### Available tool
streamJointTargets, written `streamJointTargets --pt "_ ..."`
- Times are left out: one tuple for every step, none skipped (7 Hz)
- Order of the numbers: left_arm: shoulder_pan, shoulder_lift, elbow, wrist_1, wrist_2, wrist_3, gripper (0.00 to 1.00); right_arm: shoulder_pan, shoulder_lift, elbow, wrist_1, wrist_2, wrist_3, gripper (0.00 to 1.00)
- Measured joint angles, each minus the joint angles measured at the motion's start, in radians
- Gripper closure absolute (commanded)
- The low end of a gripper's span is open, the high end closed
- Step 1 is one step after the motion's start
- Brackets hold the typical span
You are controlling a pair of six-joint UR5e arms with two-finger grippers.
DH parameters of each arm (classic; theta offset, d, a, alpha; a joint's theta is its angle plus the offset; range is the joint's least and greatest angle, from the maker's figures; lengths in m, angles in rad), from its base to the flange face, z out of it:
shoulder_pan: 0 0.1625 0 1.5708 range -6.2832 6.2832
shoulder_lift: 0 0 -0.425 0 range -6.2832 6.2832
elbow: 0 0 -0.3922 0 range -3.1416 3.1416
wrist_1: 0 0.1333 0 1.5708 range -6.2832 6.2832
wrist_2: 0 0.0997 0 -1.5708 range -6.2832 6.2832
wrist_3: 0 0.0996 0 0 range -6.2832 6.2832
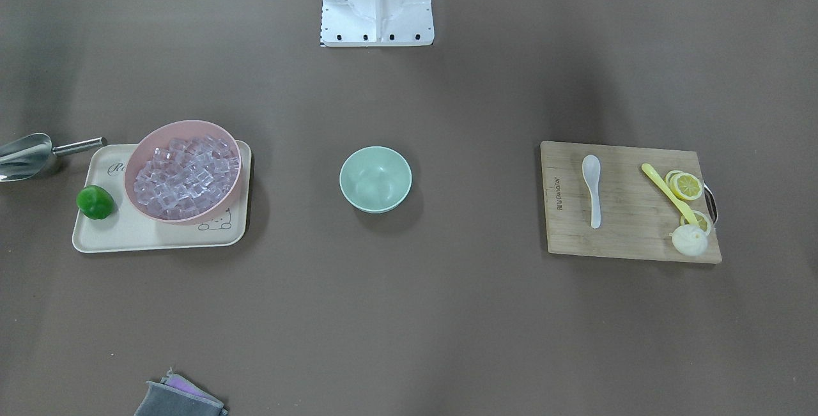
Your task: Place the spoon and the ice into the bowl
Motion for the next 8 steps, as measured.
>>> streamJointTargets --pt "0.0 0.002 0.01 -0.005 0.0 -0.001 0.02 0.0 0.002 0.002 0.001 -0.001 0.0 0.0" --pt "0.0 0.002 0.025 -0.007 -0.001 -0.001 0.02 0.001 0.005 0.003 0.001 -0.003 0.0 0.0" --pt "0.0 0.003 0.026 -0.008 -0.022 -0.002 0.02 0.001 0.005 0.004 0.001 -0.004 0.0 0.0" --pt "-0.001 0.003 0.017 -0.007 -0.075 -0.003 0.02 0.001 0.006 0.006 0.002 -0.005 -0.002 0.0" --pt "-0.003 0.004 0.007 -0.004 -0.114 -0.004 0.02 0.0 0.005 0.007 0.003 -0.006 -0.005 0.0" --pt "-0.003 0.005 0.002 -0.003 -0.135 -0.007 0.02 0.0 0.002 0.007 0.009 -0.005 -0.008 0.0" --pt "-0.003 0.007 0.003 -0.008 -0.142 -0.011 0.02 0.0 -0.003 0.006 0.025 -0.001 -0.005 0.0" --pt "-0.002 0.011 0.002 -0.015 -0.141 -0.015 0.02 0.0 -0.006 0.002 0.04 0.002 0.0 0.0"
